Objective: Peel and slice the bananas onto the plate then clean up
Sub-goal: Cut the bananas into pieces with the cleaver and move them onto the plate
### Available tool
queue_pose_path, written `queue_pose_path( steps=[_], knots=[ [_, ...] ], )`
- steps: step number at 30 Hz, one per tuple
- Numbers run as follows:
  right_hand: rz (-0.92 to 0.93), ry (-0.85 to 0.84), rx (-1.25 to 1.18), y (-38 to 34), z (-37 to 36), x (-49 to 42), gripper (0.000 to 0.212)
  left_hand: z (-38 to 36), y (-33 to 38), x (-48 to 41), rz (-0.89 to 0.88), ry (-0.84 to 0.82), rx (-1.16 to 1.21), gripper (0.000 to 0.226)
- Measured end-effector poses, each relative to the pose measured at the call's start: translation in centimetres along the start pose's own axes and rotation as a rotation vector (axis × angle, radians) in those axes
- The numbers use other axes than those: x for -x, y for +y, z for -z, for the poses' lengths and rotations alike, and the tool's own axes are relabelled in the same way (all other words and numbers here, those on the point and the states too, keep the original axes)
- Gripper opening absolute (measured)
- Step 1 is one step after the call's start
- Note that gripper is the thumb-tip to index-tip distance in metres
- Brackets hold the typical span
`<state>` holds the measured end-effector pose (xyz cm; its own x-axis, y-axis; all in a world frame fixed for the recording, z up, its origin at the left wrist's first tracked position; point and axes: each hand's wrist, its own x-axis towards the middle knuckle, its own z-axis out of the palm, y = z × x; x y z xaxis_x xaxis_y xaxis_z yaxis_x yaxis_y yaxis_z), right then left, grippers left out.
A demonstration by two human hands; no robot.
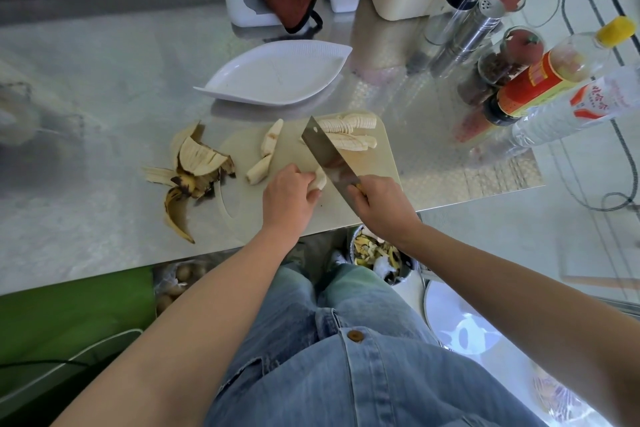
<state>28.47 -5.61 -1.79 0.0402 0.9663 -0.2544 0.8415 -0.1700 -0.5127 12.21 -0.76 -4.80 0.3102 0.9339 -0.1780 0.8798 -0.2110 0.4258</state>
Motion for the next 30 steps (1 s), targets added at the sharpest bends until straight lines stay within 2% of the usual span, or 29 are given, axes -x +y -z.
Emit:
queue_pose_path(
  steps=[9,15,23,30],
  knots=[
    [0.018,-0.028,0.023,-0.1,0.1,-0.5,0.032,0.1,0.1,0.0,0.012,-0.004,0.009,0.025],
    [-0.040,-0.079,0.039,0.3,-1.0,0.1,0.033,0.1,0.2,0.1,0.012,-0.011,0.014,0.029],
    [0.015,-0.005,-0.016,0.1,0.2,-0.1,0.033,0.1,0.2,0.1,0.012,0.007,0.000,0.026],
    [0.009,-0.027,-0.005,0.1,0.1,-0.5,0.033,0.0,0.2,0.1,0.018,0.007,0.001,0.027]
  ],
)
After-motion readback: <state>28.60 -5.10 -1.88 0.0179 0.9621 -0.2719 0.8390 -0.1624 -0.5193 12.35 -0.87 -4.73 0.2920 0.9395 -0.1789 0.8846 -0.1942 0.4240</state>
